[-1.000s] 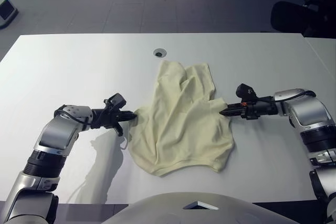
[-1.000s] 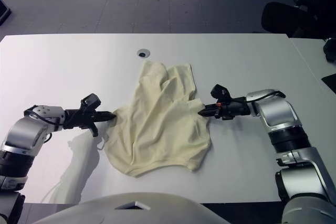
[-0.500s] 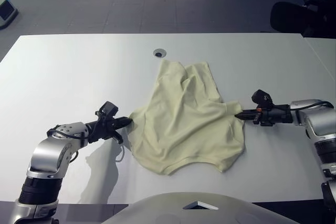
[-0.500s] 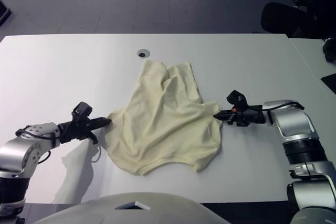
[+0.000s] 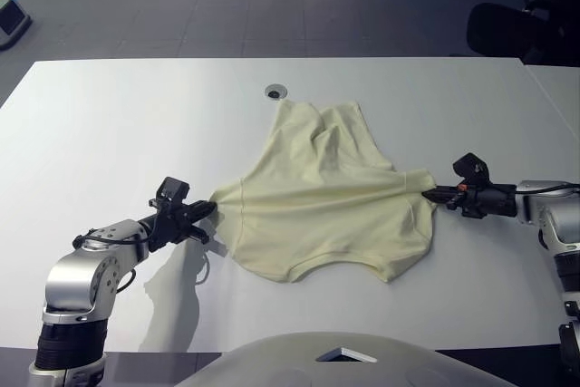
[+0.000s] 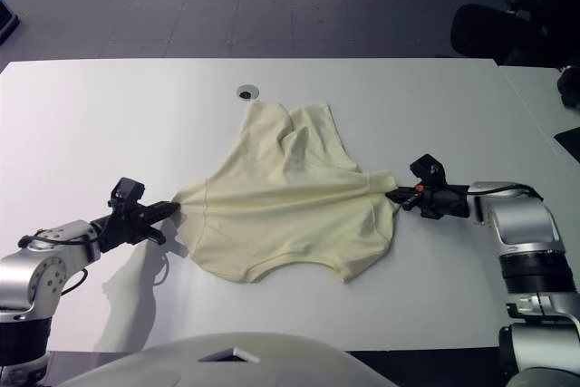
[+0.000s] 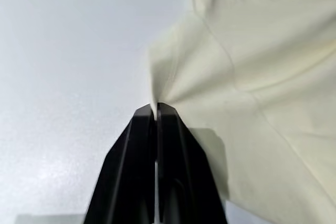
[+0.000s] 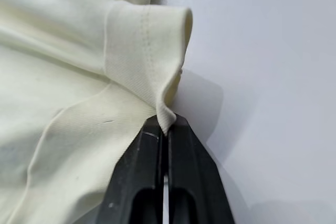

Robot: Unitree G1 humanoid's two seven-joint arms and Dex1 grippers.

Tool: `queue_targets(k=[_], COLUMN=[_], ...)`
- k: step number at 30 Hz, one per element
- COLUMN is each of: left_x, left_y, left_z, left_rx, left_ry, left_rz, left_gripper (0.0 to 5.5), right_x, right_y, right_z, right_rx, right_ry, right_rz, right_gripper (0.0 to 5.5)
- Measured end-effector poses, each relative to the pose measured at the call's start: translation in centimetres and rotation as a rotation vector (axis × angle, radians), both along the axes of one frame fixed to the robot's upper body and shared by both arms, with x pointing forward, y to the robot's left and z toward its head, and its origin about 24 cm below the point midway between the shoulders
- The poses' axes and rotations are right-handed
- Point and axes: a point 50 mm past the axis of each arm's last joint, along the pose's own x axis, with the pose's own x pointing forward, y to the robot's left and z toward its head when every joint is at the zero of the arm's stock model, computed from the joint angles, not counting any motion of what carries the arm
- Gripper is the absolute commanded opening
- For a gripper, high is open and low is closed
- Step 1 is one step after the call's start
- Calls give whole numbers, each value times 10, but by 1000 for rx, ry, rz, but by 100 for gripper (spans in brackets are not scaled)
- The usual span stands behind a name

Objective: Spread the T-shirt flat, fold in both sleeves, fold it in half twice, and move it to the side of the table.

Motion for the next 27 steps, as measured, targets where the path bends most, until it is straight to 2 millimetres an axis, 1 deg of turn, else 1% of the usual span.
queue_targets(k=[1,3,4,5,8,11,15,16,18,20,22,23,24,25,27], left_x=[-1,-4,-5,-6,-7,-5,5,12,24,47,72,90,102,117,139], left_y=[-1,-3,-5,-7,-14,-15,-4,-1,1,-3,-7,-14,-21,-32,-49], left_z=[1,2,3,3,10,26,56,66,82,91,91,90,88,85,77], left_rx=[-2,4,2,0,-29,-67,-19,-2,21,59,106,115,116,107,96], left_ry=[-2,1,2,3,-14,-58,-149,-183,-234,-294,-346,-385,-405,-424,-440], left_rz=[4,9,7,5,-24,-56,-93,-107,-129,-147,-131,-122,-120,-128,-144], left_gripper=[0,0,25,31,79,126,194,212,251,283,317,336,355,368,401], right_x=[-2,-4,-4,-5,-5,-3,10,16,27,48,67,80,88,97,110], right_y=[0,1,2,4,6,6,6,7,10,19,29,38,47,57,72], right_z=[0,0,1,1,1,5,25,33,49,62,61,58,54,48,39], right_rx=[2,14,19,25,32,41,50,46,37,17,-17,-32,-34,-35,-47], right_ry=[2,8,12,12,9,-4,-89,-127,-200,-308,-369,-400,-414,-426,-444], right_rz=[-5,-12,-11,-8,-7,-18,-34,-33,-26,-41,-55,-60,-59,-58,-57], right_gripper=[2,42,56,66,112,157,221,239,277,307,340,358,376,389,421])
